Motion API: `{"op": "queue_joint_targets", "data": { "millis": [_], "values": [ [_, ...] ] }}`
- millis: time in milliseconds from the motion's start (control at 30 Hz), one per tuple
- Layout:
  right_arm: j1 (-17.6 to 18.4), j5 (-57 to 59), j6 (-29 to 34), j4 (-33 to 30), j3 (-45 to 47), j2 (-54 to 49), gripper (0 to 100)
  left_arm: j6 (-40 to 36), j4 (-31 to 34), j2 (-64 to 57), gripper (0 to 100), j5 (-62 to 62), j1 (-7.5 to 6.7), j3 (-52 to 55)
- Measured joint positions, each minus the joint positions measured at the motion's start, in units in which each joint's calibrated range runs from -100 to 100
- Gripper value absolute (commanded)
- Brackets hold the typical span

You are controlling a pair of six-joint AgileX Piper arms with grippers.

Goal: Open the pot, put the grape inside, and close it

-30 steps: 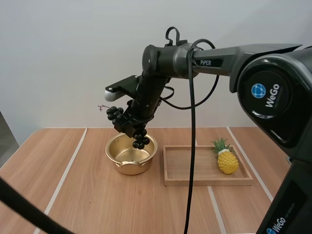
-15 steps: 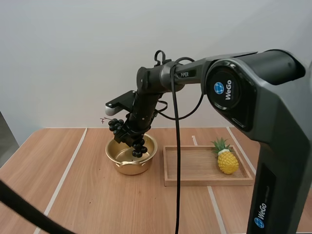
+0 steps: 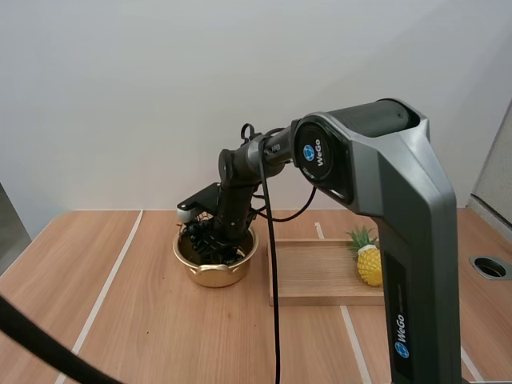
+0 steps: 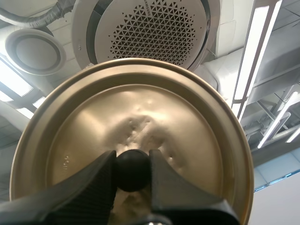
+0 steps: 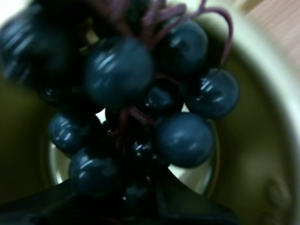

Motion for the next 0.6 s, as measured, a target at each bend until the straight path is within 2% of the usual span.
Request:
{"op": "queue_joint_targets", "data": {
  "millis": [233, 600],
  "values": [
    [0.2, -0.4, 2.4, -3.0, -1.5, 3.1, 0, 0.0, 0.0, 0.0, 0, 3.7, 0.00, 0.0],
    [0.2, -0.4, 6.5, -3.9, -1.6, 3.1, 0, 0.2, 0.0, 0.0, 0, 4.7, 0.00, 0.0]
  ]
}}
